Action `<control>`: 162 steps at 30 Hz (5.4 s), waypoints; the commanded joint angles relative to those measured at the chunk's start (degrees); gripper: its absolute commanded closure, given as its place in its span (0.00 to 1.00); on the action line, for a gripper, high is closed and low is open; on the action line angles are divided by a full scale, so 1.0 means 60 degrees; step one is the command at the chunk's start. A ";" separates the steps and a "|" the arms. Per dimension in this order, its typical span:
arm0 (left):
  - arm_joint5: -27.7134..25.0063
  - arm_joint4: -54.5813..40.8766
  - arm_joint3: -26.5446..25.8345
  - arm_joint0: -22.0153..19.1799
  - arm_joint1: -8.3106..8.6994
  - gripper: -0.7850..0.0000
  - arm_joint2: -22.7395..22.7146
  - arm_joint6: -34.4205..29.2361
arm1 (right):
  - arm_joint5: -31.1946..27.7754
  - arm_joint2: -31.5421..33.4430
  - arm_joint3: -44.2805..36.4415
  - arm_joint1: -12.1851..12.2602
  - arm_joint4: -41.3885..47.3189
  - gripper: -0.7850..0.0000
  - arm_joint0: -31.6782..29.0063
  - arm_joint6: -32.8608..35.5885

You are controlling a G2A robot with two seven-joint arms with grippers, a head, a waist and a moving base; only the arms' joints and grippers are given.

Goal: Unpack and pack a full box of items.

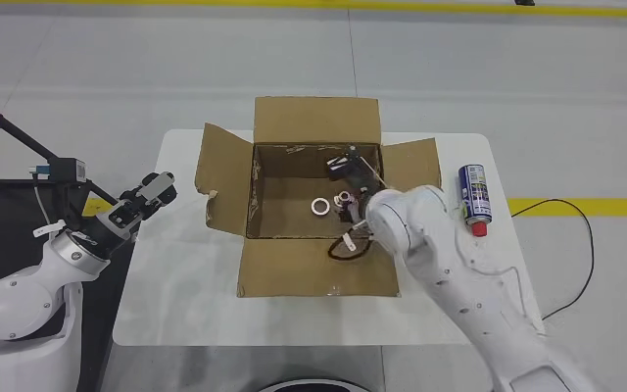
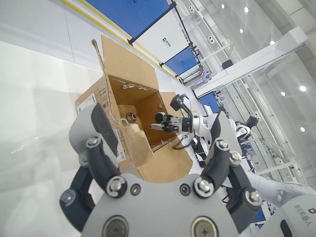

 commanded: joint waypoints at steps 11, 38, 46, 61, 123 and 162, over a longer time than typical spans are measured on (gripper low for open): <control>0.0000 0.0000 0.0000 0.0000 0.0000 0.00 0.0000 0.0000 | -0.0842 0.6097 -0.3855 0.0793 0.1016 0.00 -0.3050 -0.0478; 0.0000 0.0000 0.0000 0.0000 0.0000 0.00 0.0000 0.0000 | -0.2289 0.5021 0.7036 0.0940 -0.0360 0.00 0.1865 -0.1343; 0.0000 0.0000 0.0000 0.0000 0.0000 0.00 0.0000 0.0000 | -0.3227 0.4392 0.9119 0.0875 -0.0414 0.00 0.2765 -0.1264; 0.0000 0.0000 0.0000 0.0000 0.0000 0.00 0.0000 0.0000 | -0.3847 0.3620 1.1592 0.0669 -0.0227 0.86 0.3781 -0.1837; 0.0000 0.0000 0.0000 0.0000 0.0000 0.00 0.0000 0.0000 | -0.0917 -0.2452 0.2225 0.0024 0.2293 1.00 0.3047 -0.2264; 0.0000 0.0000 0.0000 0.0000 0.0000 0.00 0.0000 0.0000 | -0.2185 -0.3703 0.6436 -0.1544 0.1896 0.18 0.3594 -0.2162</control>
